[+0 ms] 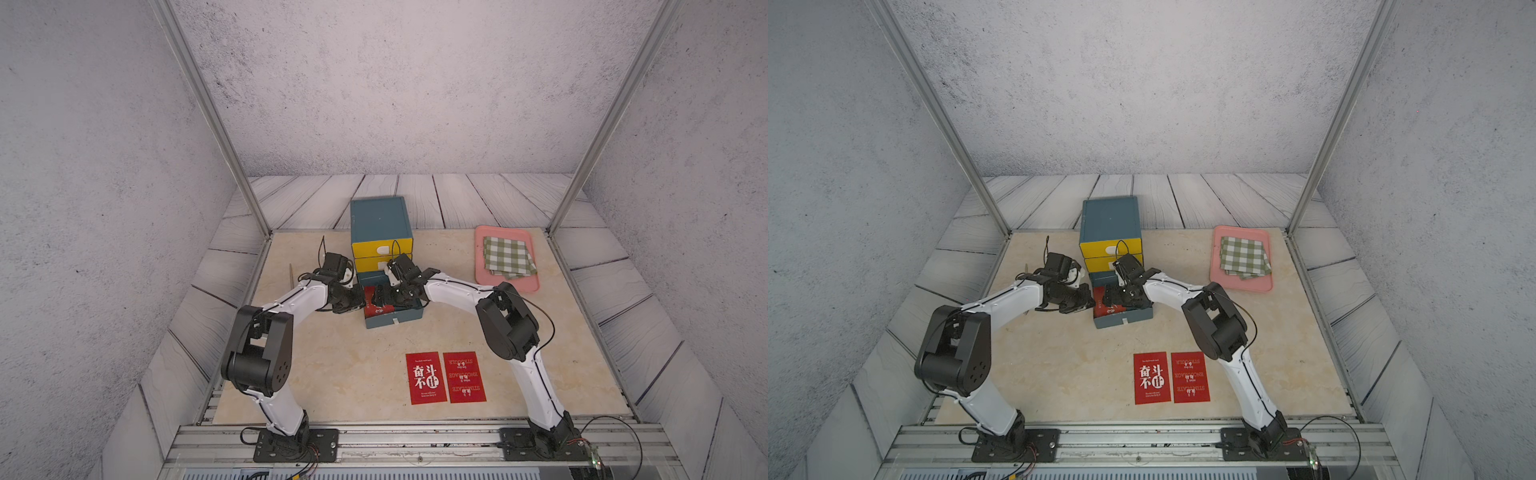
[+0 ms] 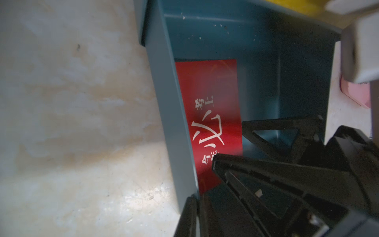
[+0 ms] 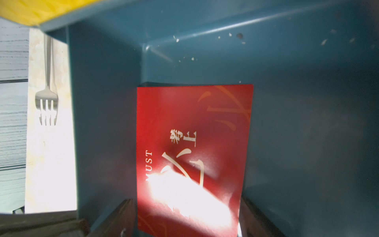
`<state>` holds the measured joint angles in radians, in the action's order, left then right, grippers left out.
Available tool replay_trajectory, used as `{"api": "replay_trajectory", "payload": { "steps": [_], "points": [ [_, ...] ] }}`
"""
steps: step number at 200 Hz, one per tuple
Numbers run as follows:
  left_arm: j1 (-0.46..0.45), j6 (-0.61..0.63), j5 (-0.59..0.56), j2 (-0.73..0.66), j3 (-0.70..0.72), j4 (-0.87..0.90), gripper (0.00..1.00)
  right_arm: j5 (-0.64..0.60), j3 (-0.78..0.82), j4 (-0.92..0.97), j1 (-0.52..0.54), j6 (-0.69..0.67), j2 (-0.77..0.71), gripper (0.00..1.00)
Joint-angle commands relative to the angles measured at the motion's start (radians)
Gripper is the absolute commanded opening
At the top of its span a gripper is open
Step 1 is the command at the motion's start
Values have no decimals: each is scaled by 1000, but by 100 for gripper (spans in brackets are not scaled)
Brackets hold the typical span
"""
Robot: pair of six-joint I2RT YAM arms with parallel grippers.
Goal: Take the postcards out of the drawer
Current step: Pick up the postcard from the drawer.
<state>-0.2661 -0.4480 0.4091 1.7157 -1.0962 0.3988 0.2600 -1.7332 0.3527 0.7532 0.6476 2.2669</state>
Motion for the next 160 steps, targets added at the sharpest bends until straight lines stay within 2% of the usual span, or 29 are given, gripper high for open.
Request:
{"api": "replay_trajectory", "payload": {
  "steps": [1, 120, 136, 160],
  "points": [
    [-25, 29, 62, 24, -30, -43, 8, 56, -3, 78, 34, -10, 78, 82],
    [-35, 32, 69, 39, -41, -45, 7, 172, 59, -84, 37, -1, 68, 80],
    [-35, 32, 67, 38, -41, -43, 7, 164, 59, -71, 37, -5, 56, 79],
    [-35, 34, 62, 34, -42, -41, 7, 124, 14, 46, 43, -42, 47, 79]
  ]
}}
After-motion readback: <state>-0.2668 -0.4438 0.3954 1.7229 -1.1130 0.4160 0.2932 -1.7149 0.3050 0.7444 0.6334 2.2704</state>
